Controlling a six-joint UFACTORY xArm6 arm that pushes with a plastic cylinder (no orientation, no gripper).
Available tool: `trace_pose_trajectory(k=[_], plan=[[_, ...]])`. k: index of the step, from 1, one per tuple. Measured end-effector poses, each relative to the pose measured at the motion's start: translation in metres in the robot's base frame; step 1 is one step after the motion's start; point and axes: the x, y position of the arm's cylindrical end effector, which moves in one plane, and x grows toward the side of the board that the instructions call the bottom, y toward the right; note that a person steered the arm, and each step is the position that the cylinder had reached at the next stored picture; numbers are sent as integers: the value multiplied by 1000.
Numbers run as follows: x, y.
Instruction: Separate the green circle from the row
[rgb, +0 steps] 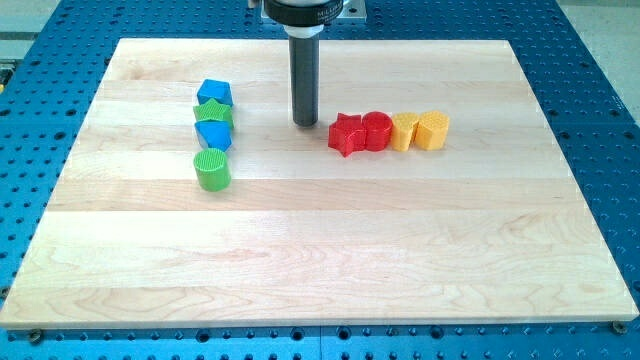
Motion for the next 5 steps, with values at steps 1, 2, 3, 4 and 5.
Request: trace_pose_trajectory(k=[1, 2, 3, 4, 5], plan=[[0, 0], [1, -8], [24, -33], [104, -80], [127, -94]])
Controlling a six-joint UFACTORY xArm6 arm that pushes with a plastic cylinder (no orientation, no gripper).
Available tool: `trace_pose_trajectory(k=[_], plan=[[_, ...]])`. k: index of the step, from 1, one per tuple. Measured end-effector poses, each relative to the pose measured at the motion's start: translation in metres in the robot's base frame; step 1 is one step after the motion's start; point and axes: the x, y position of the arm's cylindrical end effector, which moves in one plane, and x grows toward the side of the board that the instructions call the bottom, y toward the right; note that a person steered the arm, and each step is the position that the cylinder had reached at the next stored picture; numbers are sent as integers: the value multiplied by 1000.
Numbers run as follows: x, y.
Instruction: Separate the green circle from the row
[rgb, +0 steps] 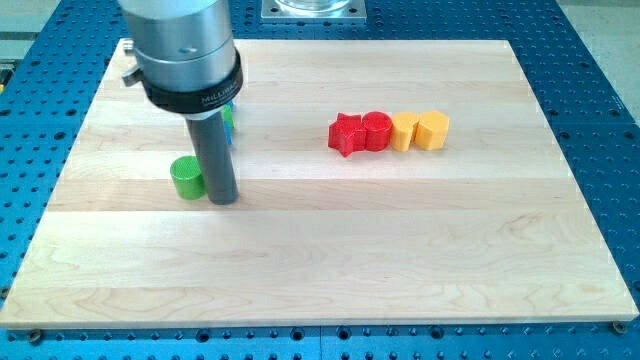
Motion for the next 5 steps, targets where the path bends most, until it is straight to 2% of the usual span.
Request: trace_pose_trajectory(k=[1, 4, 5], plan=[[2, -1], [2, -80], [-1, -90]])
